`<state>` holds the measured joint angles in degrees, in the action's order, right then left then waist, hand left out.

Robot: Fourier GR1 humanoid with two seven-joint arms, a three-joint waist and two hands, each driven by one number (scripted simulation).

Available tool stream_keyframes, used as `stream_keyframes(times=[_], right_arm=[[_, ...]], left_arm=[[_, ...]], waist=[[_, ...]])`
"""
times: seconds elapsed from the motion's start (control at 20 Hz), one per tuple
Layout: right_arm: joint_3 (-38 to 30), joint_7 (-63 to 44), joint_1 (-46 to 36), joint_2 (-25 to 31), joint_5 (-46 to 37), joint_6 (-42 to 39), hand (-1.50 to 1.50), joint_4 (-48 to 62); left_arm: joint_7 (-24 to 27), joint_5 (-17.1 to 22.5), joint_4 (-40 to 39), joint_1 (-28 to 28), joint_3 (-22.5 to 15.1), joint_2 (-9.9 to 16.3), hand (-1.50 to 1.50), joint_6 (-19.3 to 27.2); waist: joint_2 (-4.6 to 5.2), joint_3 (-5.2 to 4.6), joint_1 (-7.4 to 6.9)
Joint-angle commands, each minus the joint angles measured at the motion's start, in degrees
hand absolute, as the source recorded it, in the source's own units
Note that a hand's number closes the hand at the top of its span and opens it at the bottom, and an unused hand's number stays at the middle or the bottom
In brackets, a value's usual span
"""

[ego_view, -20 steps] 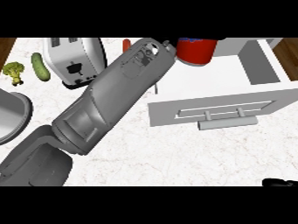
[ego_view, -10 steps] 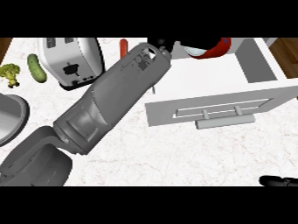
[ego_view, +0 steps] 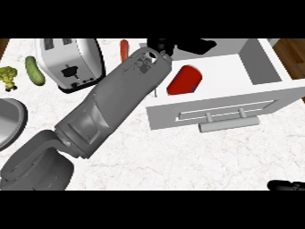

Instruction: Pick up the can, place it into the drawer and close the drawer

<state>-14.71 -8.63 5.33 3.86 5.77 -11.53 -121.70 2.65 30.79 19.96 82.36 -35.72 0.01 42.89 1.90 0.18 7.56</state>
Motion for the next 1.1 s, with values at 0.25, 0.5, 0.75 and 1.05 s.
stream_keyframes(times=[0.25, 0.5, 0.75, 1.05], right_arm=[[0.7, 2.1, -0.6, 2.6, -7.8, 0.6, -1.50, -2.9], [2.9, 7.7, 0.4, 5.0, -13.5, -1.6, -1.50, -3.9], [5.7, 8.4, -1.6, 6.5, -20.6, -0.5, -1.50, -4.0], [9.9, 8.4, -3.1, 9.5, -34.2, 1.5, -1.50, -3.9]], left_arm=[[1.2, 4.0, 1.1, 0.1, 0.8, 0.0, -1.50, 1.9], [1.2, 6.5, 2.0, -0.1, 1.0, 0.0, -1.50, 3.0], [5.2, 9.1, 4.2, -2.0, 1.7, 0.0, -1.50, 3.1], [5.8, 9.9, 4.8, -0.1, 1.4, 0.0, -1.50, 5.1]], waist=[[-0.04, -0.07, -0.41], [-0.06, -0.01, -0.10], [-0.27, -0.06, -1.26], [-0.91, -0.13, -3.68]])
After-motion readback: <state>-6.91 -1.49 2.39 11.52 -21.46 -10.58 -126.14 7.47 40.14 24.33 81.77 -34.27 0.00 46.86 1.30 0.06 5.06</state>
